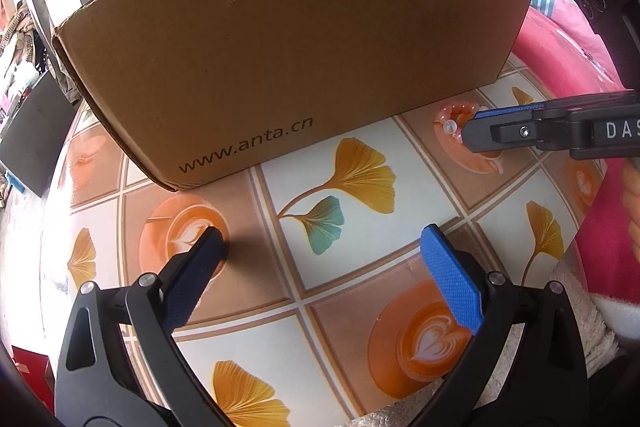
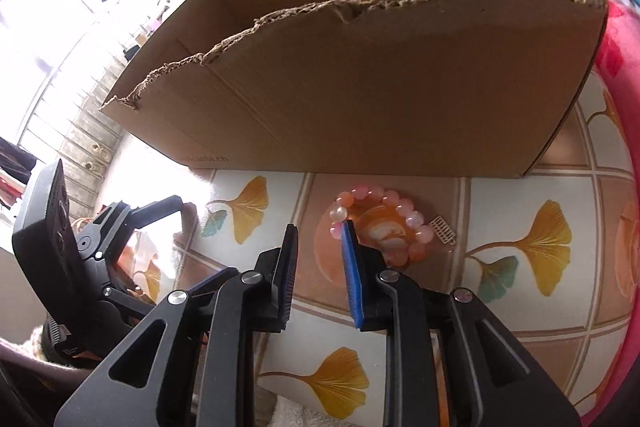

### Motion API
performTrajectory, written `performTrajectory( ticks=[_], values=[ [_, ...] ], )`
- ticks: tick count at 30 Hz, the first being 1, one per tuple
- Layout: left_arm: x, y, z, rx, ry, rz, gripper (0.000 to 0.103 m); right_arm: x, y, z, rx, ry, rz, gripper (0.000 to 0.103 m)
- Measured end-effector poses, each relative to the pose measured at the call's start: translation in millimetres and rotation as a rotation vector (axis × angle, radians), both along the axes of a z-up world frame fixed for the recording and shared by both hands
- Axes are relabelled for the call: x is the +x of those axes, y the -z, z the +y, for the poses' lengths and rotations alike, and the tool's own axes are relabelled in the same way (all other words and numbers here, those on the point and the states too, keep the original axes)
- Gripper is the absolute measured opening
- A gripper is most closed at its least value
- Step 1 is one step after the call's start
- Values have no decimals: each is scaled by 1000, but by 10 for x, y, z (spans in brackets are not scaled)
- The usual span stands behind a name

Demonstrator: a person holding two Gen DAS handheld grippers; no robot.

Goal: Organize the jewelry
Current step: 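Move the left tool down to the pink bead bracelet on the table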

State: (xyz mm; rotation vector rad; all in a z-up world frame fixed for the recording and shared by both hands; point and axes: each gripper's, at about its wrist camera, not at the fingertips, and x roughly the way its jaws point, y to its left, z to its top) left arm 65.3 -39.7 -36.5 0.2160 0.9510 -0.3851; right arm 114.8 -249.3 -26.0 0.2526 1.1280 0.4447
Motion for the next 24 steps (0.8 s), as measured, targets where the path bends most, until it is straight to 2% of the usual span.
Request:
performTrajectory(
  ticks=[4, 7, 9, 11, 12, 13, 14, 15, 16, 18, 22, 24],
  values=[
    [-42, 9, 53, 0, 4, 2, 96, -5, 99, 137, 128, -41, 82, 23],
    [-49, 9, 66, 1, 5, 3, 96, -18, 66, 231, 226, -68, 88, 23],
    [-70, 8, 76, 2, 3, 6, 96, -41, -35, 260, 167, -58, 31, 23],
    [-92, 3, 82, 3, 0, 8, 96, -51, -122, 240, 53, -22, -23, 24],
    [-99, 3, 86, 3, -2, 9, 96, -48, -140, 220, -26, 2, -42, 30],
    [-106, 3, 88, 3, -3, 9, 96, -43, -137, 206, -114, 25, -54, 36],
    [-113, 2, 93, 4, -5, 10, 96, -32, -116, 196, -194, 39, -57, 37],
    [-116, 0, 97, 4, -7, 11, 96, -22, -82, 195, -238, 41, -48, 37],
    [-131, 1, 97, 5, -11, 13, 96, -12, -45, 201, -239, 31, -30, 40],
    [-133, -4, 88, 6, -19, 16, 96, -14, -60, 260, -187, 4, -18, 42],
    [-165, -13, 76, 7, -31, 17, 96, 16, -93, 432, 91, -84, 54, 42],
    [-180, -16, 75, 9, -28, 19, 96, 7, -142, 475, 204, -123, 60, 42]
  ],
)
